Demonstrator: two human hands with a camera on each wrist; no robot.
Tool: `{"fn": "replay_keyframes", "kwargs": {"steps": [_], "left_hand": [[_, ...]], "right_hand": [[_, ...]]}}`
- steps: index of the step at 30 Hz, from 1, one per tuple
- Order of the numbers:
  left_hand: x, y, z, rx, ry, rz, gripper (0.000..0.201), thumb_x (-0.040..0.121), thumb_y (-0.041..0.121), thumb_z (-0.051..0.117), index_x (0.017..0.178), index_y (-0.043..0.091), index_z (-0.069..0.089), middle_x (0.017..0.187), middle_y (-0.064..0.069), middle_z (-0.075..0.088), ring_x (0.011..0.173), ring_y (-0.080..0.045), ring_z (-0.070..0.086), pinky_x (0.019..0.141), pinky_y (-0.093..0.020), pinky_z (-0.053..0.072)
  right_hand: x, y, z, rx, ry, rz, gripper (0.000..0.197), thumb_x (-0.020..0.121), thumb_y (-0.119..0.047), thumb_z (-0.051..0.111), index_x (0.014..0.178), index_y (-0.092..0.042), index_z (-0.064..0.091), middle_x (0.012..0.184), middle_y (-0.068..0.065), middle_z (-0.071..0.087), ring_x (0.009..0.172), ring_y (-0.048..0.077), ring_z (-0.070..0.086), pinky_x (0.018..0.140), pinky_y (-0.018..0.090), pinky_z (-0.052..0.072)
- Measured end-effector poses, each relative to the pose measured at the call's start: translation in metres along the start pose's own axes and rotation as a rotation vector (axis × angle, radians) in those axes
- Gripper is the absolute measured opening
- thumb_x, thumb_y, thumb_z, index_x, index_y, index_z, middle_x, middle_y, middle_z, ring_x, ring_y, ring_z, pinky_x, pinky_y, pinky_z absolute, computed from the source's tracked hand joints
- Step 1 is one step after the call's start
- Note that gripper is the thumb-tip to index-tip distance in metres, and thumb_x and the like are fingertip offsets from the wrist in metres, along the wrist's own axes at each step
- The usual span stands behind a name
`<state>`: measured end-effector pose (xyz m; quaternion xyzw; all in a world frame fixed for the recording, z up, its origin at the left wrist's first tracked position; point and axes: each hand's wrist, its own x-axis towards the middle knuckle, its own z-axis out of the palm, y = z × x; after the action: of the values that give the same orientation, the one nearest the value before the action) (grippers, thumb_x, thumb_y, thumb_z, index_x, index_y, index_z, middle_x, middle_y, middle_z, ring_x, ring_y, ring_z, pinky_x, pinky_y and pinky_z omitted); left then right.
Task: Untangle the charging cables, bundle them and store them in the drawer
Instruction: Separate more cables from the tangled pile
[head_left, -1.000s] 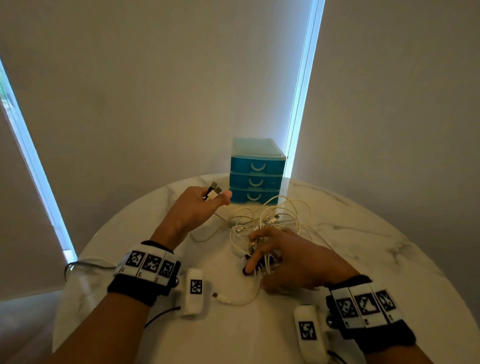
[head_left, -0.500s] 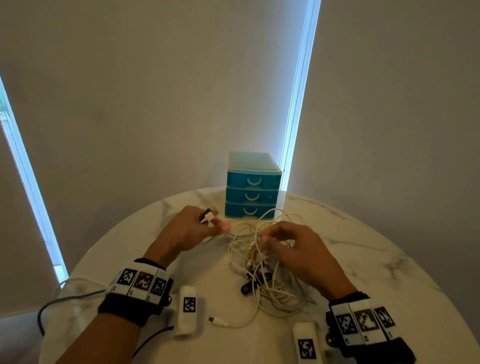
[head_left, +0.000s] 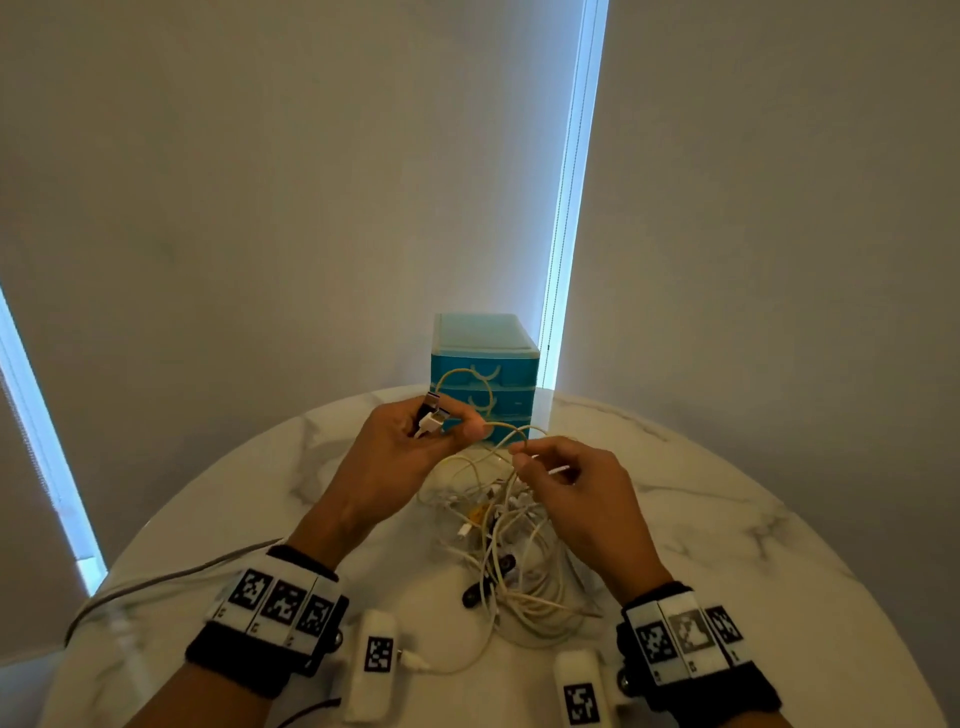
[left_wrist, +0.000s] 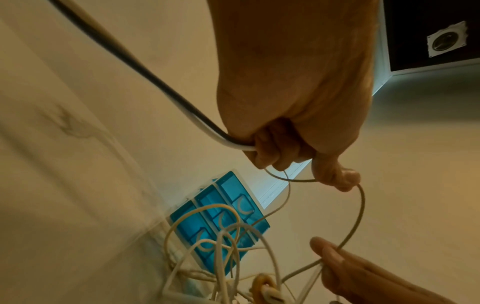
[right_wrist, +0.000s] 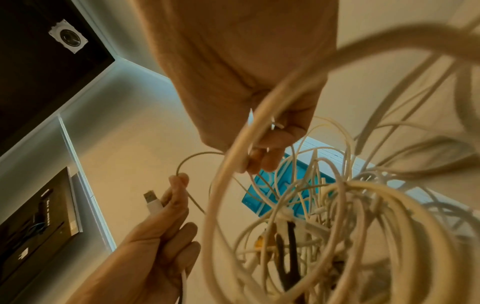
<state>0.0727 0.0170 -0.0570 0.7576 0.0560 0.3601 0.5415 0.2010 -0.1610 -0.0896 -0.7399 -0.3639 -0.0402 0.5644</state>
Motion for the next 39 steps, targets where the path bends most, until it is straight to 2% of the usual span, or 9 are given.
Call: {"fn": "replay_keyframes", "kwargs": {"steps": [4, 7, 12, 19, 25, 29, 32, 36, 39], "left_hand": [[0.003, -0.007, -0.005, 0.083, 0.056, -0.047, 0.013, 0.093, 0.034, 0.081, 0.105, 0.027, 0.08, 0.105, 0.025, 0.078, 0.1, 0.003, 0.072, 0.084, -0.015, 0.055], [0.004, -0.013, -0.008, 0.155, 0.106, -0.105, 0.021, 0.087, 0.044, 0.086, 0.102, 0.03, 0.078, 0.097, 0.016, 0.079, 0.086, -0.011, 0.074, 0.085, -0.03, 0.059], [0.002, -0.013, -0.008, 0.239, -0.01, -0.165, 0.026, 0.086, 0.045, 0.088, 0.094, 0.023, 0.076, 0.088, 0.009, 0.078, 0.073, -0.005, 0.068, 0.072, -0.024, 0.051], [0.006, -0.022, -0.018, 0.209, 0.215, -0.427, 0.034, 0.097, 0.056, 0.069, 0.109, 0.024, 0.064, 0.09, 0.001, 0.066, 0.07, -0.011, 0.053, 0.055, -0.029, 0.039], [0.008, -0.018, -0.024, 0.028, 0.362, -0.241, 0.016, 0.104, 0.038, 0.066, 0.117, 0.03, 0.067, 0.097, 0.009, 0.068, 0.078, -0.011, 0.056, 0.063, -0.028, 0.045], [0.005, -0.007, -0.018, -0.197, 0.222, -0.129, 0.041, 0.099, 0.0, 0.054, 0.123, 0.025, 0.076, 0.062, 0.008, 0.044, 0.055, -0.011, 0.032, 0.05, -0.023, 0.029], [-0.003, 0.006, -0.016, -0.289, -0.012, -0.052, 0.05, 0.091, 0.005, 0.048, 0.131, 0.02, 0.074, 0.061, 0.001, 0.03, 0.054, -0.012, 0.025, 0.049, -0.023, 0.026], [-0.009, 0.01, -0.007, -0.238, -0.343, -0.13, 0.045, 0.082, 0.007, 0.054, 0.121, 0.008, 0.077, 0.062, -0.002, 0.037, 0.053, -0.012, 0.028, 0.05, -0.024, 0.026], [-0.014, 0.01, -0.003, -0.111, -0.609, -0.194, 0.035, 0.088, 0.002, 0.057, 0.116, 0.001, 0.078, 0.067, -0.017, 0.045, 0.055, -0.016, 0.028, 0.05, -0.024, 0.024]], "right_hand": [[0.001, -0.003, -0.009, 0.055, 0.148, -0.024, 0.012, 0.096, -0.039, 0.08, 0.107, -0.042, 0.083, 0.098, -0.014, 0.077, 0.089, 0.002, 0.069, 0.074, 0.011, 0.052], [0.0, -0.005, -0.013, 0.043, 0.239, -0.048, 0.016, 0.091, -0.041, 0.083, 0.107, -0.042, 0.084, 0.1, -0.014, 0.071, 0.09, 0.001, 0.061, 0.074, 0.006, 0.044], [0.0, -0.012, -0.019, 0.141, 0.355, -0.057, 0.014, 0.087, -0.041, 0.086, 0.101, -0.043, 0.085, 0.105, -0.014, 0.061, 0.098, 0.006, 0.058, 0.08, 0.018, 0.044], [-0.001, -0.019, -0.014, 0.133, 0.088, -0.223, 0.012, 0.089, -0.035, 0.086, 0.1, -0.039, 0.085, 0.111, -0.019, 0.075, 0.113, 0.01, 0.064, 0.082, 0.023, 0.048], [0.0, -0.009, -0.018, -0.118, -0.246, -0.061, 0.008, 0.092, -0.046, 0.081, 0.1, -0.045, 0.084, 0.104, -0.025, 0.078, 0.098, 0.004, 0.068, 0.087, 0.03, 0.055], [0.001, -0.004, -0.018, -0.118, -0.282, 0.004, 0.017, 0.104, -0.038, 0.069, 0.113, -0.043, 0.082, 0.109, -0.024, 0.079, 0.101, 0.002, 0.071, 0.091, 0.026, 0.057], [0.0, -0.012, -0.017, 0.197, -0.336, 0.215, 0.031, 0.108, -0.025, 0.051, 0.119, -0.025, 0.081, 0.109, -0.005, 0.083, 0.105, 0.011, 0.073, 0.089, 0.03, 0.052], [-0.001, -0.018, -0.012, 0.52, -0.249, 0.488, 0.078, 0.11, -0.066, 0.025, 0.121, -0.011, 0.079, 0.111, 0.01, 0.083, 0.111, 0.028, 0.075, 0.093, 0.043, 0.052], [0.001, -0.013, -0.01, 0.624, -0.23, 0.514, 0.073, 0.105, -0.071, 0.039, 0.127, -0.013, 0.076, 0.119, 0.008, 0.081, 0.12, 0.029, 0.073, 0.108, 0.049, 0.05]]}}
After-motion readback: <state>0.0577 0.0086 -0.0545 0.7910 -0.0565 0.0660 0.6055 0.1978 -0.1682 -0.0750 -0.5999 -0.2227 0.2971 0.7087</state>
